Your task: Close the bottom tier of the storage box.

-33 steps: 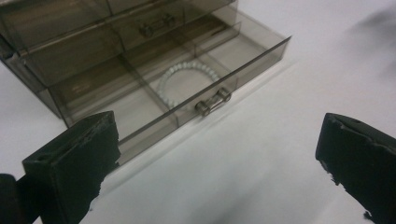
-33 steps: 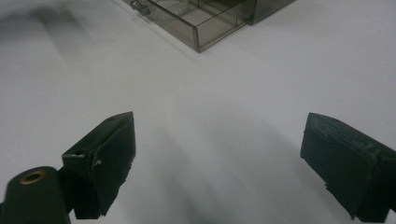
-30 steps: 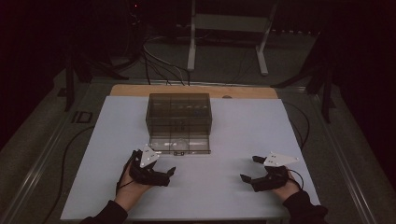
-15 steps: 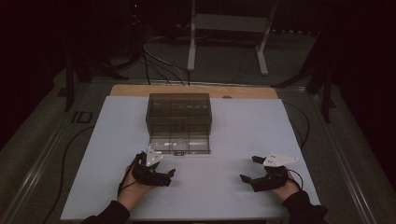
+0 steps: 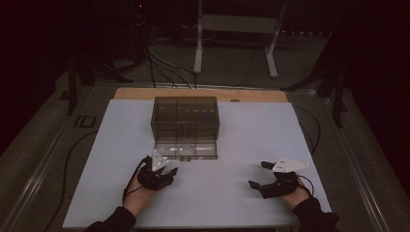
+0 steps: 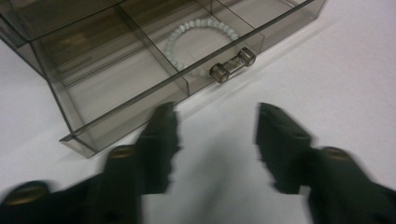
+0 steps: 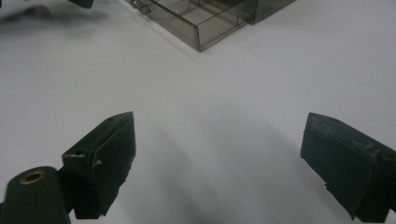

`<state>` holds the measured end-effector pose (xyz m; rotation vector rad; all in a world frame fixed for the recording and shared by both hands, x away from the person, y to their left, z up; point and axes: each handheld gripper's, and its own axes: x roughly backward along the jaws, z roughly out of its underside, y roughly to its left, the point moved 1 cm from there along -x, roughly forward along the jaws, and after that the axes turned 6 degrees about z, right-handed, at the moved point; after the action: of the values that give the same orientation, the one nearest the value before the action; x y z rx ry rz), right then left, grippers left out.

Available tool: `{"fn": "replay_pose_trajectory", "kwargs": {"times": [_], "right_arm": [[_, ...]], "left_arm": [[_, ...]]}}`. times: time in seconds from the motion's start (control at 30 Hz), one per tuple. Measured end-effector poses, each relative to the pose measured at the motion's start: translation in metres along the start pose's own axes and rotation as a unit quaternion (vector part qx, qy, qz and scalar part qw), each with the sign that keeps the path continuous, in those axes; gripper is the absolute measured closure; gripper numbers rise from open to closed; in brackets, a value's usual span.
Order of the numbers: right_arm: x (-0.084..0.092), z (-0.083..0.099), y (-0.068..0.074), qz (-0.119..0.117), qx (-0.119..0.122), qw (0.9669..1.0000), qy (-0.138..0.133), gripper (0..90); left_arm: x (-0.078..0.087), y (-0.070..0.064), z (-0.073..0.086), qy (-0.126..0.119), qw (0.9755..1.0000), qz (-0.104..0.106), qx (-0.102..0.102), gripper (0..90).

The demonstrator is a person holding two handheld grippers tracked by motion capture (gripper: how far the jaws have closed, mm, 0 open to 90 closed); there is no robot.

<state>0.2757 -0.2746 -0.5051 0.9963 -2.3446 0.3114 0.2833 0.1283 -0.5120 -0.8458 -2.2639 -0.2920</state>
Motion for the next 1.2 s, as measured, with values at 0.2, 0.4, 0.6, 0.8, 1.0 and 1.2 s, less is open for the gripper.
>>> {"fn": "replay_pose_trajectory", "kwargs": {"times": [0.2,0.4,0.6,0.8,1.0,1.2], "right_arm": [[0.0,0.0,0.0,-0.001,0.001,1.0,-0.002,10.6],[0.0,0.0,0.0,-0.002,0.002,1.0,0.001,10.6],[0.0,0.0,0.001,-0.003,0.001,1.0,0.001,10.5],[0.0,0.0,0.001,-0.003,0.0,1.0,0.0,10.5],[0.001,0.0,0.0,-0.002,0.001,1.0,-0.002,10.6],[0.001,0.0,0.0,-0.002,0.001,1.0,-0.001,10.6]], "left_arm": [[-0.001,0.001,0.0,0.005,0.9999,0.007,-0.006,67.5],[-0.003,0.002,-0.001,0.004,0.9999,0.012,-0.009,82.0],[-0.002,0.004,-0.002,0.003,0.9998,0.016,-0.012,89.5],[-0.007,0.005,-0.005,0.002,0.9996,0.022,-0.02,90.0],[-0.011,0.005,-0.007,0.003,0.9994,0.023,-0.024,90.0],[-0.013,0.006,-0.009,0.005,0.9994,0.024,-0.024,90.0]]}}
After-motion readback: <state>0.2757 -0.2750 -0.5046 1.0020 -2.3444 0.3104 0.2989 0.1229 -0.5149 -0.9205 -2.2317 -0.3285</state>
